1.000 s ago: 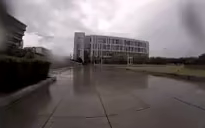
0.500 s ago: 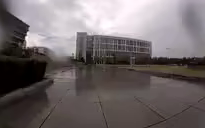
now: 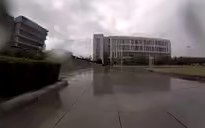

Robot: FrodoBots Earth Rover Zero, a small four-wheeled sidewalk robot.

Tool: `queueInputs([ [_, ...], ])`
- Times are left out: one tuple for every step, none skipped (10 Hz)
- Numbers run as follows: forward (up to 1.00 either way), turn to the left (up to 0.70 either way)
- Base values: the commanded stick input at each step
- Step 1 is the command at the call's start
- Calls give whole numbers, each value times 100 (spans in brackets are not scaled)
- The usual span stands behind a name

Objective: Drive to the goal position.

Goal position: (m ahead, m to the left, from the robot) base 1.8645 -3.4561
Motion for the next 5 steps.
queueInputs([
  [70,0],
  [70,0],
  [70,0],
  [70,0],
  [70,0],
])
